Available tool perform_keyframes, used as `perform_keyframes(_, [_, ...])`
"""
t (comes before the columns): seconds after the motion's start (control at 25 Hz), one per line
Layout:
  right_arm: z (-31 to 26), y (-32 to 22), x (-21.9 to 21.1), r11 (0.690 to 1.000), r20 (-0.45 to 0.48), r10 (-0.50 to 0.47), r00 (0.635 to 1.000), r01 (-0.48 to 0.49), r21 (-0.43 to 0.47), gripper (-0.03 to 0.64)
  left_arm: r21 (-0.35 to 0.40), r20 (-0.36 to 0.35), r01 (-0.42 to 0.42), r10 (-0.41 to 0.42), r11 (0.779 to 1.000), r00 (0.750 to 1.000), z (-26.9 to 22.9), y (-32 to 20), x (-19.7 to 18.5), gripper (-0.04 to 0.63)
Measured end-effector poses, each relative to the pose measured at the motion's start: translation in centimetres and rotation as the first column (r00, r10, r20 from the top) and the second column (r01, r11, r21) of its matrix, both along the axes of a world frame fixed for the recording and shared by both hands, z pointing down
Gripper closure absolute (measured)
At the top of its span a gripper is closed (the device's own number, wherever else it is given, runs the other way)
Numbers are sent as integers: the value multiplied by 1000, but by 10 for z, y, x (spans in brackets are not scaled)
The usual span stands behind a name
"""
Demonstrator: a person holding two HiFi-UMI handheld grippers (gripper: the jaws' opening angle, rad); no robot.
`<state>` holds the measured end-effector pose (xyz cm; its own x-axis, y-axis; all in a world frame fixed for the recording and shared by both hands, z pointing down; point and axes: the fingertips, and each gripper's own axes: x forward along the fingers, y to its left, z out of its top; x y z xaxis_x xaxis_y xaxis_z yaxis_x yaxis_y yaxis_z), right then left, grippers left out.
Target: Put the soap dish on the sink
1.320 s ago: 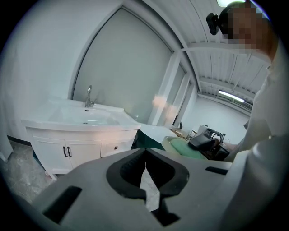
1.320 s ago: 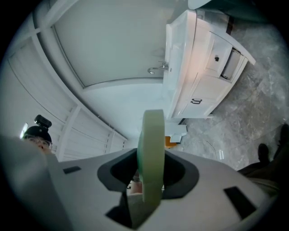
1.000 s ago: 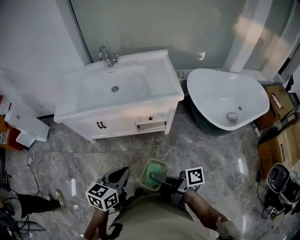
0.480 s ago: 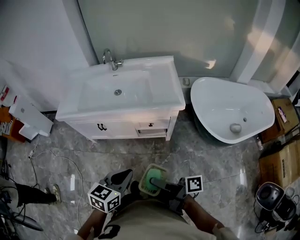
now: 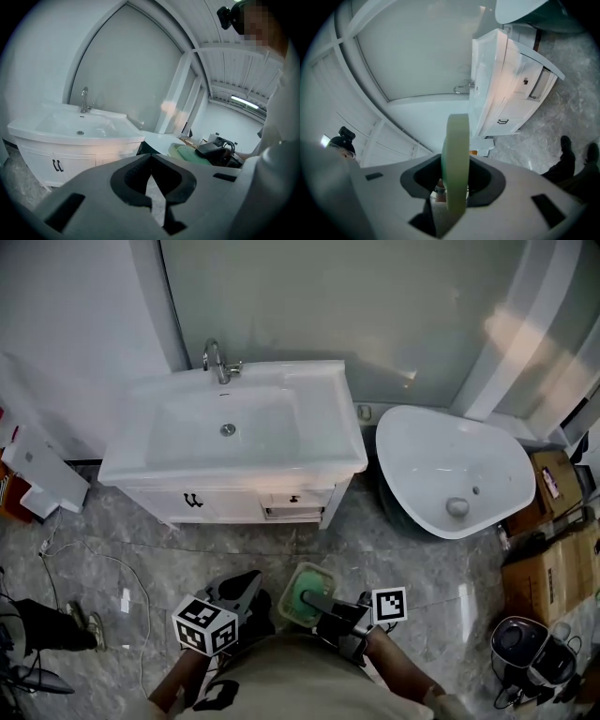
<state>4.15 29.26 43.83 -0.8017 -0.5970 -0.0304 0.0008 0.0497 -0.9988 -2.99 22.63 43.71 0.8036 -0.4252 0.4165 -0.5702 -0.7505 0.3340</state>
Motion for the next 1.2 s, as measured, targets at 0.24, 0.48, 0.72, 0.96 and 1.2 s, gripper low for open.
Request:
perform_keyframes(0.24, [-2, -41, -19, 999, -44, 18, 999, -19, -26, 469, -1, -28, -23, 23, 1000, 999, -5, -52, -21, 575])
perform_keyframes(0.48, [-2, -79, -40, 998, -88, 26, 996, -31, -58, 469, -7, -58, 3, -3, 1000, 998, -3, -105, -53, 575])
perform_keyframes(0.72, [4, -110, -62, 996, -129, 45, 991, -54, -68, 469, -7, -45, 20, -20, 1000, 999, 9, -139, -77, 575])
perform_keyframes(0.96, [4, -136, -89, 997, -131, 33, 991, -41, -62, 469, 10, -33, 34, -34, 999, 999, 13, -169, -105, 577])
perform_keyframes(1.2, [7, -153, -112, 998, -151, 4, 988, -14, -61, 469, 1, -49, 73, -73, 997, 996, 18, -185, -134, 577])
